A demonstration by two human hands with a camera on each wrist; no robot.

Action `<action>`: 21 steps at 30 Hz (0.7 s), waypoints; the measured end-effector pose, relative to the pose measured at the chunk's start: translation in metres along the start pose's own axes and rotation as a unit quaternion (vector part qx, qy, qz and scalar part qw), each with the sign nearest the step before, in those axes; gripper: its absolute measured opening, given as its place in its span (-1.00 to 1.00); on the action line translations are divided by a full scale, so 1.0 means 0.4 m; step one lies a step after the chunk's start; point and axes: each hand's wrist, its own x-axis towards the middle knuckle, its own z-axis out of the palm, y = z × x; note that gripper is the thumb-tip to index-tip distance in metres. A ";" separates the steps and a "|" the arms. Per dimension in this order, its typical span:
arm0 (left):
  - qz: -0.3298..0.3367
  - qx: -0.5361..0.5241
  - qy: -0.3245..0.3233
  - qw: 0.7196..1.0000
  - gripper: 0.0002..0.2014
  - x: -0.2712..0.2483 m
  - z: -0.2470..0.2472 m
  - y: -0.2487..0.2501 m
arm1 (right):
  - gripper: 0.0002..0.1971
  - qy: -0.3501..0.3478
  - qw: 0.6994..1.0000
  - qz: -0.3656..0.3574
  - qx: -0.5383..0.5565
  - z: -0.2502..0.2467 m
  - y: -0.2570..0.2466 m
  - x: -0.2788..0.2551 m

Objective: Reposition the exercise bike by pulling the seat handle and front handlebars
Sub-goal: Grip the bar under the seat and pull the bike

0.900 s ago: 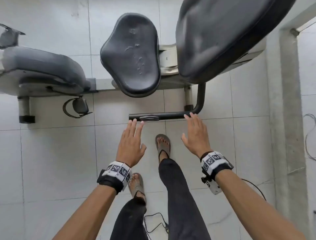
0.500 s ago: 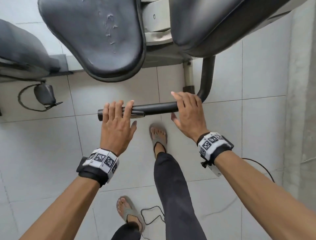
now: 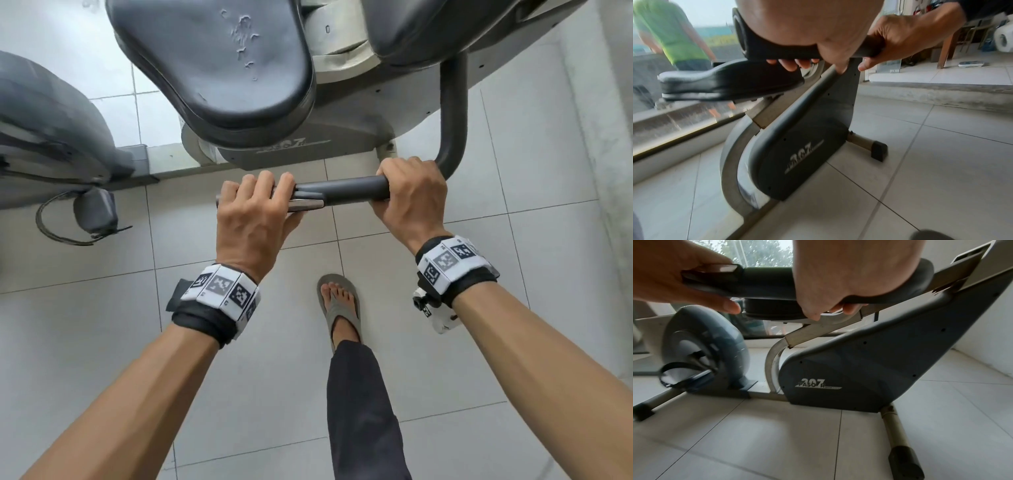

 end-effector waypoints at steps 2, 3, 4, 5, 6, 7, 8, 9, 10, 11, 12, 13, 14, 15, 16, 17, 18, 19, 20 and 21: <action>0.003 0.025 -0.001 1.000 -0.73 0.012 0.012 -0.006 | -0.89 0.022 1.000 0.002 -0.010 0.010 0.000 -0.001; -0.001 0.040 0.000 0.999 -0.74 0.016 0.016 -0.008 | -0.89 0.031 0.999 0.001 -0.012 0.015 0.001 -0.002; -0.006 0.052 0.003 0.999 -0.75 0.018 0.019 -0.009 | -0.89 0.038 0.999 -0.001 -0.013 0.020 0.002 -0.002; -0.009 0.058 0.010 0.998 -0.76 0.019 0.022 -0.009 | -0.89 0.045 0.999 -0.003 -0.012 0.023 0.004 -0.002; -0.009 0.061 0.019 0.998 -0.76 0.020 0.025 -0.008 | -0.88 0.051 0.999 -0.005 -0.012 0.024 0.008 -0.003; -0.007 0.061 0.027 0.998 -0.75 0.021 0.026 -0.008 | -0.86 0.054 0.998 -0.007 -0.011 0.024 0.011 -0.003; -0.004 0.060 0.031 0.998 -0.73 0.021 0.026 -0.008 | -0.84 0.055 0.998 -0.012 -0.009 0.023 0.015 -0.003; 0.002 0.056 0.033 0.998 -0.71 0.021 0.025 -0.009 | -0.81 0.053 0.998 -0.019 -0.006 0.020 0.019 -0.005; 0.008 0.049 0.034 0.998 -0.68 0.020 0.023 -0.011 | -0.76 0.048 0.998 -0.029 -0.002 0.017 0.025 -0.006; 0.014 0.040 0.034 0.999 -0.66 0.019 0.021 -0.013 | -0.71 0.041 0.998 -0.040 0.000 0.014 0.030 -0.008; 0.021 0.033 0.034 0.999 -0.64 0.018 0.018 -0.015 | -0.65 0.032 0.998 -0.052 0.001 0.009 0.035 -0.008; 0.026 0.028 0.037 0.999 -0.64 0.018 0.015 -0.018 | -0.59 0.026 0.998 -0.063 0.002 0.004 0.040 -0.007; 0.029 0.025 0.040 0.998 -0.62 0.018 0.013 -0.019 | -0.54 0.021 0.997 -0.074 0.003 -0.001 0.043 -0.006; 0.031 0.021 0.046 0.998 -0.59 0.019 0.010 -0.020 | -0.49 0.018 0.996 -0.085 0.004 -0.005 0.047 -0.003; 0.032 0.018 0.052 0.998 -0.55 0.021 0.011 -0.020 | -0.44 0.015 0.995 -0.097 0.004 -0.010 0.050 0.000; 0.033 0.015 0.057 0.998 -0.51 0.023 0.012 -0.021 | -0.41 0.013 0.994 -0.107 0.002 -0.014 0.052 0.004; 0.032 0.012 0.063 0.997 -0.46 0.024 0.014 -0.021 | -0.38 0.011 0.993 -0.116 -0.002 -0.017 0.054 0.007; 0.030 0.011 0.068 0.997 -0.44 0.024 0.017 -0.021 | -0.35 0.010 0.993 -0.122 -0.005 -0.019 0.056 0.009; 0.030 0.010 0.073 0.997 -0.42 0.025 0.020 -0.022 | -0.32 0.010 0.992 -0.126 -0.008 -0.019 0.057 0.012; 0.033 0.011 0.078 0.996 -0.41 0.025 0.025 -0.024 | -0.30 0.010 0.992 -0.129 -0.010 -0.018 0.059 0.015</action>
